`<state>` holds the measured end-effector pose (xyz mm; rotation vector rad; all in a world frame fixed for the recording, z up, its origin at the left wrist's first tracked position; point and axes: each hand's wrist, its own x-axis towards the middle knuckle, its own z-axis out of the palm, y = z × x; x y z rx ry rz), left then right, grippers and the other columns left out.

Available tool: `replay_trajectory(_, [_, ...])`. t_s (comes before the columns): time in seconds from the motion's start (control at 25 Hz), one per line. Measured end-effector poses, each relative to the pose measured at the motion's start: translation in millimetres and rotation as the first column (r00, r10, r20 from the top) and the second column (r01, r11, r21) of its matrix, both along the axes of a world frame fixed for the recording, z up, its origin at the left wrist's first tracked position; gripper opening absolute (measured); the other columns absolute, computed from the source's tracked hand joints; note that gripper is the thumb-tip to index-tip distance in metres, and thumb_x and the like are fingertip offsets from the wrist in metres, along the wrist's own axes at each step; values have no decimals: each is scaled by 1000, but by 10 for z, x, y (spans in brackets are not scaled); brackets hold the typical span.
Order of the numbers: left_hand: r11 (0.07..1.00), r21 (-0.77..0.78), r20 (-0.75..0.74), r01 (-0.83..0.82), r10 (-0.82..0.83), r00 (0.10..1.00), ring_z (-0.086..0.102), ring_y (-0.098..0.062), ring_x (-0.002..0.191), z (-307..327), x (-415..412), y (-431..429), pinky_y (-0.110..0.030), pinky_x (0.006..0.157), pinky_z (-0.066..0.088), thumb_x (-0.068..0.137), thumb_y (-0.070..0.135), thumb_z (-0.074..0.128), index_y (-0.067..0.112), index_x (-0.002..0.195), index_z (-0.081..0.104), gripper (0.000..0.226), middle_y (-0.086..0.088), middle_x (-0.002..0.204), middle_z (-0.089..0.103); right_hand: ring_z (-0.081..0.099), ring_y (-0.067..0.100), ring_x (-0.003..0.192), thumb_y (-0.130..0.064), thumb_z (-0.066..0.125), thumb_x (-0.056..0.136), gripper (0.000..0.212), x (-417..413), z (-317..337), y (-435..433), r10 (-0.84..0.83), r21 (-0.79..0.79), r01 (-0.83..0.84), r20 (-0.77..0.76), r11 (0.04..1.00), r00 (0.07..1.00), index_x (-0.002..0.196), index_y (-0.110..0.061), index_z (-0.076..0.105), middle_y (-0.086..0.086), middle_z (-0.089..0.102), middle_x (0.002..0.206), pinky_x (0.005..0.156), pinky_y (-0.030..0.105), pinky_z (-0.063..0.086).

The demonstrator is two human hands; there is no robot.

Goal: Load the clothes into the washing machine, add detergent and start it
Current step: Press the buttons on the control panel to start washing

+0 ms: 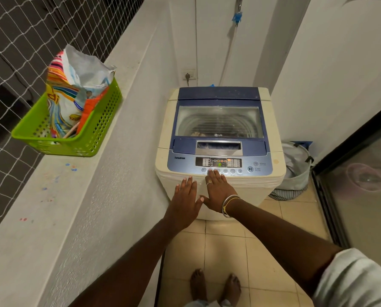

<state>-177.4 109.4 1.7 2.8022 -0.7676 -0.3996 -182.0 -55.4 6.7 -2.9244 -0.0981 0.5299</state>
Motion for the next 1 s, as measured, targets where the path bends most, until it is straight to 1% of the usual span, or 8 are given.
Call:
replay_trajectory(0.2, [1000,0,0,-16,16,1000,7,-28,154,-3,65,19,-42,123,6,105,50,28,12,158,15,67,-10,167,10,-6,35,150,-53,47,94,88,90,-7,59,-25,-13,25,-17,1000,1000,154,-2,7,21,-3,162,123,47,5])
replay_trajectory(0.48, [999,35,11,-8,7,1000,7,-30,154,-42,174,6,-44,123,6,103,52,32,13,159,13,70,-9,167,7,-3,36,150,-62,38,94,87,88,-84,53,-49,-29,47,-53,998,997,154,-2,14,21,0,162,122,48,6])
replay_trajectory(0.6, [1000,13,10,-1,0,1000,10,-31,154,-88,197,18,-44,123,6,103,50,34,11,158,17,70,-11,167,11,2,38,150,-66,39,91,92,125,-68,36,-33,-47,31,-51,998,998,152,0,18,23,4,161,122,49,8])
replay_trajectory(0.8, [999,-49,8,23,-22,1000,26,-41,148,-167,168,39,-50,119,14,102,42,41,2,152,32,65,-20,160,28,12,44,146,-75,39,83,102,218,7,47,22,-126,-31,-73,992,997,150,1,24,28,15,158,121,51,11])
replay_trajectory(0.88, [999,-31,15,36,-36,999,22,-40,150,-164,146,13,-49,120,10,103,37,44,2,153,30,62,-20,161,25,14,44,146,-74,42,84,101,234,46,54,39,-157,-51,-79,986,996,150,0,24,28,18,157,120,51,11])
replay_trajectory(1.0, [999,-45,30,27,-26,999,15,-36,153,-122,132,-12,-42,118,1,104,37,41,5,155,25,62,-16,164,19,5,44,148,-70,43,86,98,157,26,77,57,-179,-74,-95,981,994,151,1,22,29,9,159,121,52,8])
